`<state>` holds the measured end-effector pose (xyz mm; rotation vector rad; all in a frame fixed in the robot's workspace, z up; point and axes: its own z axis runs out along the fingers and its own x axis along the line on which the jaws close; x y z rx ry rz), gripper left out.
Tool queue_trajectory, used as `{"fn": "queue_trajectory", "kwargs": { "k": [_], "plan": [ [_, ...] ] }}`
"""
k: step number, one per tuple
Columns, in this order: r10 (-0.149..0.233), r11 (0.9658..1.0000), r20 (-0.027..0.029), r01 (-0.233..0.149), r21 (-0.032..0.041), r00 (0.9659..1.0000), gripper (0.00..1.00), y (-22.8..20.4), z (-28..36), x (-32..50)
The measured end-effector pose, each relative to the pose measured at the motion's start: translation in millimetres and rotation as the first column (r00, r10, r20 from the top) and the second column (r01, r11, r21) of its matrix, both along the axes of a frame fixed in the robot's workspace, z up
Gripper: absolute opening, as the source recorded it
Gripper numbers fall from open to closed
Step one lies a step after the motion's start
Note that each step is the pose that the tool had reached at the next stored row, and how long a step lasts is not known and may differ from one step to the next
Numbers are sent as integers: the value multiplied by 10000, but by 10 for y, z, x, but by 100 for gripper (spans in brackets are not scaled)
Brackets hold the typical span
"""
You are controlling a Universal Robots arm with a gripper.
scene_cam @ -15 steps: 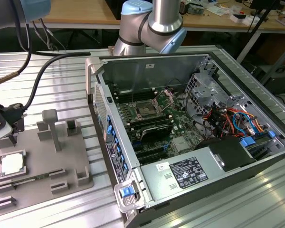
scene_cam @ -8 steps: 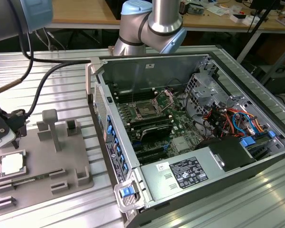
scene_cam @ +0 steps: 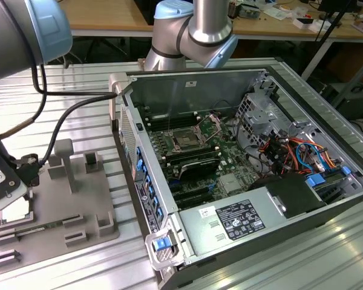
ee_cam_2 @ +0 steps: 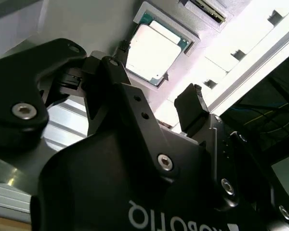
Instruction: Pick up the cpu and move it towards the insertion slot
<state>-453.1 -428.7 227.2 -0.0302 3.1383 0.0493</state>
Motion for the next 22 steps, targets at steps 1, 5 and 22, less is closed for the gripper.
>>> {"fn": "queue_trajectory", "kwargs": {
  "k": [1, 5, 22],
  "plan": [
    [0, 10000, 0, 0, 0, 10000, 66, -4, -26, 1],
    [0, 10000, -1, 0, 2, 10000, 66, -20, -105, 2],
    [1, 9999, -1, -1, 128, 10000, 66, -23, -119, 2]
  ]
}}
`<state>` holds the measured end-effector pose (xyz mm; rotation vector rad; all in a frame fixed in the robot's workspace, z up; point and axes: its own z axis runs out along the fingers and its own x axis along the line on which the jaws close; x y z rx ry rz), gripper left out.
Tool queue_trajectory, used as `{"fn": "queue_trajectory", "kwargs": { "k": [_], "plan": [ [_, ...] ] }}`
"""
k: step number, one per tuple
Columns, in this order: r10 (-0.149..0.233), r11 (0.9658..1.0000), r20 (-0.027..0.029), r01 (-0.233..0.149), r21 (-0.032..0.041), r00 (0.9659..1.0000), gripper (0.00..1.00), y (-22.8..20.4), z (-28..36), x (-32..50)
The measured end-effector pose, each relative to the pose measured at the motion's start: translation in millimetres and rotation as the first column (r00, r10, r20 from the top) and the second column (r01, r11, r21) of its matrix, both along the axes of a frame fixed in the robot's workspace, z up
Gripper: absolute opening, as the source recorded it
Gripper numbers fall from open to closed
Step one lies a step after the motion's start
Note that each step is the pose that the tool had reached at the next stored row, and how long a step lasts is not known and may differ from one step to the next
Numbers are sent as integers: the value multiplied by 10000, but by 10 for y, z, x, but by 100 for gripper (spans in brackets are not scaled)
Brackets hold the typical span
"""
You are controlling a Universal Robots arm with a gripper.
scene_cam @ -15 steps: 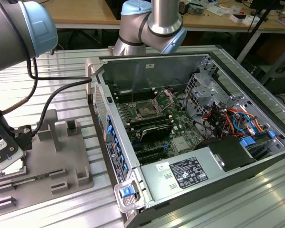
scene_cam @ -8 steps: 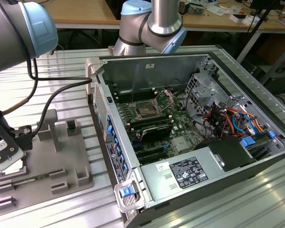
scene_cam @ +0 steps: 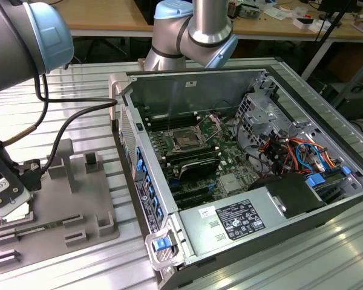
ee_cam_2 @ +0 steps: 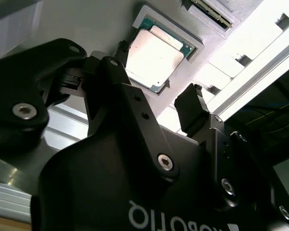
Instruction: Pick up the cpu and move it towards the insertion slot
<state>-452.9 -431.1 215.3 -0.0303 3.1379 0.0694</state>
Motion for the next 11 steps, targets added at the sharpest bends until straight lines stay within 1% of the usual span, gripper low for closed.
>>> {"fn": "queue_trajectory", "kwargs": {
  "k": [4, 5, 6, 8, 10, 11],
  "plan": [
    [0, 10000, 1, 0, 32, 10000, 66, 0, 0, 0],
    [0, 10000, 1, 0, 38, 10000, 68, 0, 0, 0],
    [0, 10000, 0, 0, 40, 10000, 74, 0, 0, 0],
    [0, 10000, -1, 0, 41, 10000, 74, 0, -6, 0],
    [0, 10000, -7, 0, 40, 10000, 74, 0, -37, 0],
    [0, 10000, -29, 0, 40, 10000, 74, 0, -79, 1]
  ]
}}
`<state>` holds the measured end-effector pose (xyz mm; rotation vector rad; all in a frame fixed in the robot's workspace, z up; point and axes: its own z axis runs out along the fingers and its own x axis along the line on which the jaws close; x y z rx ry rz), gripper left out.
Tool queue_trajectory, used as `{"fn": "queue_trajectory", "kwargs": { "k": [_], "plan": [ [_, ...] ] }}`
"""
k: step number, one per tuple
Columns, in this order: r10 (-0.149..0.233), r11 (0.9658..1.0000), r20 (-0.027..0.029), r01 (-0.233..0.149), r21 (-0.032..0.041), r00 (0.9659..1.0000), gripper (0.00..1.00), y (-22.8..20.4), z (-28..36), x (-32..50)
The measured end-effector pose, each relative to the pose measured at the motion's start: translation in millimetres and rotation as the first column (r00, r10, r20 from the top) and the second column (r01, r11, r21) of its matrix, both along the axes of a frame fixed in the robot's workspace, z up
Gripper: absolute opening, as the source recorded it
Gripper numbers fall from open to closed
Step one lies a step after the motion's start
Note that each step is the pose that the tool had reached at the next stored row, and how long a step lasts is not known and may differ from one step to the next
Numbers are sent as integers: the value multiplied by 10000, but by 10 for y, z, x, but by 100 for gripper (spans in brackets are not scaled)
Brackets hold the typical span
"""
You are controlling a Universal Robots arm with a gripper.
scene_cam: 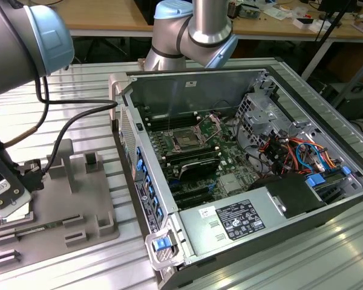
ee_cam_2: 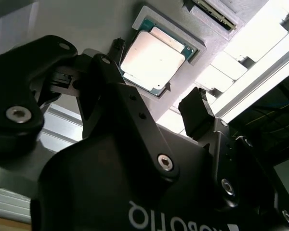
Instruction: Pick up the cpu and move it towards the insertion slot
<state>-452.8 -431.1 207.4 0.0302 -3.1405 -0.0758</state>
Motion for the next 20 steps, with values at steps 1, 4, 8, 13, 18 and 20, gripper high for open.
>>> {"fn": "queue_trajectory", "kwargs": {
  "k": [1, 4, 8, 13, 18, 20],
  "plan": [
    [0, 10000, -21, 0, 1, 10000, 74, 1, -38, 1],
    [2, 10000, -34, -3, -24, 10000, 74, 0, -121, 3],
    [0, 10000, -35, -1, -65, 10000, 74, 1, -159, 3],
    [-28, 10000, -34, 28, -73, 10000, 74, 1, -208, 19],
    [-76, 9999, -36, 76, -74, 10000, 74, 1, -221, 24],
    [-77, 9999, -36, 77, -74, 10000, 74, 1, -222, 24]
  ]
}}
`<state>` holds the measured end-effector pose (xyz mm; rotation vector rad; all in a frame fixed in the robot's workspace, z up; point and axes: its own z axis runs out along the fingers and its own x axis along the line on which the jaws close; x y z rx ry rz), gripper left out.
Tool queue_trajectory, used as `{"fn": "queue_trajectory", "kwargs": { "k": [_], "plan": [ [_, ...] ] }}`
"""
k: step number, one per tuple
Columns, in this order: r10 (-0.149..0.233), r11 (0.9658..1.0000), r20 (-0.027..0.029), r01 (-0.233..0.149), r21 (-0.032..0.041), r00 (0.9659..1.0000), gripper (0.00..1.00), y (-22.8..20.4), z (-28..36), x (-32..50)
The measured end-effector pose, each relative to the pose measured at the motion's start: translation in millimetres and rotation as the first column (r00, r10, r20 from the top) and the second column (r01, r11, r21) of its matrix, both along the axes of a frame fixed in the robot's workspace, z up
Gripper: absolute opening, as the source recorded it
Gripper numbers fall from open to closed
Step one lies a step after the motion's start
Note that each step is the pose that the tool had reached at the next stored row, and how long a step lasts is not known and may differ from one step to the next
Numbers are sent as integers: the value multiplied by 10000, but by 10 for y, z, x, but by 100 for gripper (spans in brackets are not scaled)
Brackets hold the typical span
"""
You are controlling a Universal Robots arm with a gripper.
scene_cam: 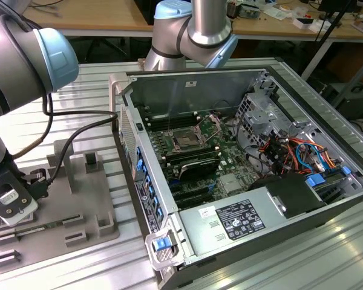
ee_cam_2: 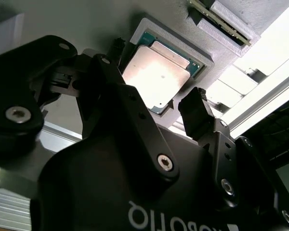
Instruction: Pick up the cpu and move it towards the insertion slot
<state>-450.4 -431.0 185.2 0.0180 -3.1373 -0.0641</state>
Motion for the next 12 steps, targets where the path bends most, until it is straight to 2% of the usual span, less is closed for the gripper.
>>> {"fn": "queue_trajectory", "kwargs": {
  "k": [4, 5, 10, 12],
  "plan": [
    [0, 10000, 1, 0, 0, 10000, 73, 0, -1, 0],
    [-1, 10000, 1, 1, 0, 10000, 65, 0, -1, 0],
    [-1, 10000, 1, 1, 0, 10000, 65, 0, -1, 6],
    [-1, 10000, -1, 1, -1, 10000, 65, 0, 18, 6]
  ]
}}
